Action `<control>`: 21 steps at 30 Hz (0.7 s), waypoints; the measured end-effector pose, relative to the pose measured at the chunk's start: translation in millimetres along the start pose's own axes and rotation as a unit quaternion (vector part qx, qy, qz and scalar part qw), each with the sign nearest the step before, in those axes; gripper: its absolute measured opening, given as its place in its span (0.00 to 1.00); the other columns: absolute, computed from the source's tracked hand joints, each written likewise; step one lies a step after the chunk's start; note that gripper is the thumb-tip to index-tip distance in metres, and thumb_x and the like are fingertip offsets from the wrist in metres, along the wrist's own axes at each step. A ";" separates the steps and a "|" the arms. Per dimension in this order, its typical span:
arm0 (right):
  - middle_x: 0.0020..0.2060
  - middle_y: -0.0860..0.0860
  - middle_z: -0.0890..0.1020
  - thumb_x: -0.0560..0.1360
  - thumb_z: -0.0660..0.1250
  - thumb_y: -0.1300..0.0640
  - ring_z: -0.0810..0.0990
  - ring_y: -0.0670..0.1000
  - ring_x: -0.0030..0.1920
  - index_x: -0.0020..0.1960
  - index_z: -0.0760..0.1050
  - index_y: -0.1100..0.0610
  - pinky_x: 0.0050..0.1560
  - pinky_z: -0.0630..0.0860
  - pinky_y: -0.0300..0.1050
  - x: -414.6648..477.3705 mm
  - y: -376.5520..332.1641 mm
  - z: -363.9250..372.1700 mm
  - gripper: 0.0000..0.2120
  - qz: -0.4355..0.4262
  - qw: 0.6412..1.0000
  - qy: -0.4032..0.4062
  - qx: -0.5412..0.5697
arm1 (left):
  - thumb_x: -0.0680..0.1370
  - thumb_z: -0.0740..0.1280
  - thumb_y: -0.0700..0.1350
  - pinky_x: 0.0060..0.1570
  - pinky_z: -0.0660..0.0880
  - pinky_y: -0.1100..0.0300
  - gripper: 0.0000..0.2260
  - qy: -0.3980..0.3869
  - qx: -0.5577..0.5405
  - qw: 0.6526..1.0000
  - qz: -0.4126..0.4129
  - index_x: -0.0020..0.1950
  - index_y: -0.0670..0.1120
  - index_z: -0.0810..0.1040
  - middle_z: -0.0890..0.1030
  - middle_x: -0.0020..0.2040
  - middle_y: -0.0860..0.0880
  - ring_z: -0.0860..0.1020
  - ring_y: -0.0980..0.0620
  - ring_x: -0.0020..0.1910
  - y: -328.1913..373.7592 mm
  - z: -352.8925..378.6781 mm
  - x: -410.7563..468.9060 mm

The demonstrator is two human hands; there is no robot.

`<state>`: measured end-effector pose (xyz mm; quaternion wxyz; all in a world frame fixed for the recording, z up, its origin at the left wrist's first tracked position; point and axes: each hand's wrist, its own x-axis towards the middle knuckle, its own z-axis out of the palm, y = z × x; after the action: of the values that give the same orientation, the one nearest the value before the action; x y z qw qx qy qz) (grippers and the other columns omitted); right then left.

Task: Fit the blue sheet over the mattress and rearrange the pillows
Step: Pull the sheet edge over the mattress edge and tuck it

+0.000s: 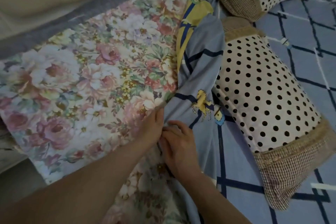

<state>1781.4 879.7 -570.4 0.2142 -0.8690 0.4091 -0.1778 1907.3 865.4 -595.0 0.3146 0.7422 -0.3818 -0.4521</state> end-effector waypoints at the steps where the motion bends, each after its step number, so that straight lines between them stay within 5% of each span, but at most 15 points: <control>1: 0.48 0.50 0.84 0.74 0.66 0.61 0.75 0.53 0.60 0.44 0.81 0.57 0.60 0.69 0.48 1.4 -5.4 -4.8 0.05 -0.027 0.999 -0.011 0.029 | 0.81 0.50 0.59 0.59 0.71 0.53 0.23 -0.017 -0.109 0.990 -0.083 0.62 0.46 0.74 0.77 0.59 0.48 0.75 0.47 0.57 7.3 -11.0 2.7; 3: 0.46 0.52 0.83 0.76 0.63 0.60 0.75 0.54 0.60 0.43 0.79 0.58 0.58 0.70 0.49 4.6 -14.7 -16.2 0.08 -0.087 0.993 -0.061 0.056 | 0.81 0.54 0.59 0.52 0.76 0.54 0.20 -0.071 -0.277 0.941 -0.179 0.59 0.47 0.76 0.80 0.54 0.47 0.78 0.48 0.52 19.6 -30.8 6.3; 4: 0.43 0.53 0.82 0.77 0.61 0.60 0.76 0.54 0.57 0.41 0.77 0.59 0.55 0.71 0.50 3.9 -16.0 -21.4 0.09 -0.109 0.989 -0.079 0.056 | 0.81 0.59 0.55 0.50 0.77 0.55 0.17 -0.065 -0.269 0.949 -0.155 0.61 0.45 0.76 0.80 0.57 0.44 0.79 0.49 0.52 22.1 -36.0 6.0; 6: 0.39 0.54 0.80 0.75 0.61 0.60 0.76 0.55 0.52 0.39 0.74 0.59 0.51 0.72 0.50 22.2 -20.6 -30.2 0.08 -0.149 0.985 -0.073 0.051 | 0.80 0.63 0.49 0.51 0.75 0.59 0.13 0.079 -0.172 0.981 -0.030 0.62 0.46 0.77 0.79 0.59 0.46 0.77 0.53 0.51 17.9 -49.6 7.5; 8: 0.40 0.54 0.80 0.73 0.61 0.63 0.75 0.56 0.49 0.42 0.76 0.60 0.50 0.72 0.51 47.3 -16.9 -34.3 0.05 -0.149 0.988 -0.017 0.033 | 0.79 0.60 0.49 0.46 0.71 0.60 0.12 0.232 0.025 0.963 0.137 0.56 0.48 0.80 0.79 0.52 0.49 0.74 0.53 0.48 11.1 -57.6 -3.9; 11: 0.56 0.59 0.79 0.71 0.55 0.66 0.73 0.62 0.60 0.58 0.76 0.62 0.60 0.71 0.55 96.9 -1.2 -27.8 0.18 -0.116 0.990 0.024 -0.072 | 0.75 0.44 0.55 0.50 0.71 0.50 0.28 0.039 0.293 0.938 0.183 0.59 0.45 0.77 0.77 0.56 0.44 0.74 0.44 0.53 -24.8 -38.1 -16.9; 13: 0.68 0.59 0.71 0.73 0.55 0.66 0.62 0.64 0.71 0.69 0.70 0.60 0.69 0.61 0.59 121.4 9.0 -18.1 0.25 -0.147 0.966 -0.098 -0.188 | 0.71 0.41 0.56 0.52 0.72 0.48 0.32 -0.103 0.359 0.910 0.181 0.58 0.42 0.77 0.77 0.57 0.40 0.75 0.41 0.54 -52.6 -24.5 -28.2; 14: 0.71 0.58 0.67 0.74 0.57 0.64 0.55 0.63 0.74 0.72 0.65 0.58 0.72 0.54 0.60 130.5 14.1 -14.3 0.26 -0.163 0.934 -0.186 -0.256 | 0.74 0.49 0.53 0.48 0.75 0.48 0.24 -0.135 0.367 0.902 0.183 0.54 0.42 0.80 0.79 0.53 0.40 0.77 0.41 0.50 -57.9 -24.3 -33.5; 16: 0.72 0.54 0.66 0.78 0.55 0.61 0.50 0.59 0.75 0.76 0.55 0.54 0.73 0.49 0.55 141.8 22.4 -5.7 0.27 -0.150 0.866 -0.336 -0.338 | 0.68 0.71 0.45 0.33 0.78 0.55 0.08 -0.066 0.391 0.883 0.252 0.46 0.47 0.82 0.82 0.43 0.46 0.80 0.47 0.39 -62.3 -26.3 -34.2; 17: 0.71 0.54 0.68 0.79 0.53 0.61 0.57 0.58 0.73 0.77 0.51 0.52 0.71 0.56 0.52 144.8 24.4 -3.3 0.28 -0.125 0.848 -0.375 -0.353 | 0.65 0.75 0.41 0.29 0.77 0.57 0.12 -0.012 0.364 0.888 0.280 0.47 0.47 0.82 0.81 0.43 0.47 0.80 0.48 0.38 -62.2 -25.5 -29.1; 19: 0.65 0.55 0.73 0.79 0.52 0.64 0.71 0.58 0.63 0.77 0.48 0.52 0.53 0.70 0.49 150.5 29.4 0.5 0.30 -0.094 0.857 -0.378 -0.337 | 0.66 0.74 0.36 0.33 0.77 0.56 0.18 0.062 0.301 0.908 0.283 0.55 0.43 0.80 0.80 0.49 0.44 0.79 0.46 0.43 -52.7 -24.6 -10.5; 21: 0.66 0.57 0.69 0.79 0.53 0.65 0.76 0.60 0.55 0.77 0.47 0.50 0.45 0.73 0.50 161.1 35.1 8.2 0.31 -0.097 0.871 -0.359 -0.321 | 0.69 0.73 0.37 0.44 0.78 0.53 0.24 0.148 0.288 0.921 0.217 0.65 0.39 0.73 0.76 0.59 0.40 0.76 0.42 0.52 -42.5 -20.2 11.6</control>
<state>1860.1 734.6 -574.0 0.0376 -0.9292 0.2520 0.2676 1941.2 879.6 -626.6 0.2302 0.7582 -0.5964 -0.1283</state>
